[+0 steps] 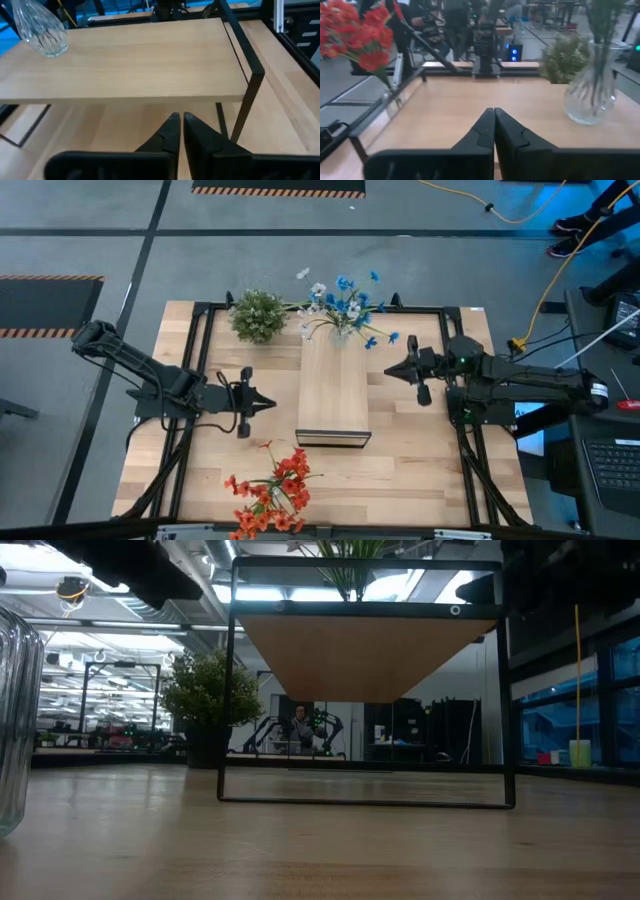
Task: Pick and place flowers into a vace then onto a shelf
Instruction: Put the transparent flower vase with flowers on the shelf
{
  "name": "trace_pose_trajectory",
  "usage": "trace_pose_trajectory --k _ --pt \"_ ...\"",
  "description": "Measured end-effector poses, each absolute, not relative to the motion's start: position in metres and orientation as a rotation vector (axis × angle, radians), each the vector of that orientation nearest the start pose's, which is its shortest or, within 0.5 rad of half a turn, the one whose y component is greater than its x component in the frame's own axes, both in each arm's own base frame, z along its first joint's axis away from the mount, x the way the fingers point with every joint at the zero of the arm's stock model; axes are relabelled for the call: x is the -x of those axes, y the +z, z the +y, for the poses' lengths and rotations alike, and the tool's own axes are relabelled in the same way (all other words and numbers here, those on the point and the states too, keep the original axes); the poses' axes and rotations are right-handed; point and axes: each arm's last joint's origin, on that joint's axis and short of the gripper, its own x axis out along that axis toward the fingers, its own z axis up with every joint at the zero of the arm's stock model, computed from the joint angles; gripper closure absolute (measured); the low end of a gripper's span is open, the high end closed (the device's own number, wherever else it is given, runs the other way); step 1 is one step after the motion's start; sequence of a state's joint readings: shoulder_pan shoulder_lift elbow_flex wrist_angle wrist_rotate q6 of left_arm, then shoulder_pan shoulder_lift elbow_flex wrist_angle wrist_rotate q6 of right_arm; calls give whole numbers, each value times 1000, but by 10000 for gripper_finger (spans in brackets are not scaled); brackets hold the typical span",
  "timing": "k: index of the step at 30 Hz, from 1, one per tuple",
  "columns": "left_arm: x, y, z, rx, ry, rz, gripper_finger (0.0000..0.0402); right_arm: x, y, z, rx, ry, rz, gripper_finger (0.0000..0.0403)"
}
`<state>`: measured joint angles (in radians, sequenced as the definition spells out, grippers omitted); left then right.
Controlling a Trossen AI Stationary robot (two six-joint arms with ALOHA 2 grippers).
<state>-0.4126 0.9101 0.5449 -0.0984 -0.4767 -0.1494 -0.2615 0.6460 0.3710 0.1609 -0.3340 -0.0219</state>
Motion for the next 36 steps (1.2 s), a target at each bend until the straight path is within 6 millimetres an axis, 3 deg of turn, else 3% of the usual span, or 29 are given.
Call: trace_pose_trajectory --k 15,20,27,36 --pt "-183 242 -67 -15 59 380 204 -155 243 -23 -70 48 106 399" --pt "-187 250 -69 -115 13 293 159 -155 243 -23 -75 48 107 398" --pt "-189 255 -70 -84 2 245 131 -155 243 -23 -75 49 107 397" --pt "-194 227 -94 -38 -90 409 131 -155 243 -23 -89 48 107 397"
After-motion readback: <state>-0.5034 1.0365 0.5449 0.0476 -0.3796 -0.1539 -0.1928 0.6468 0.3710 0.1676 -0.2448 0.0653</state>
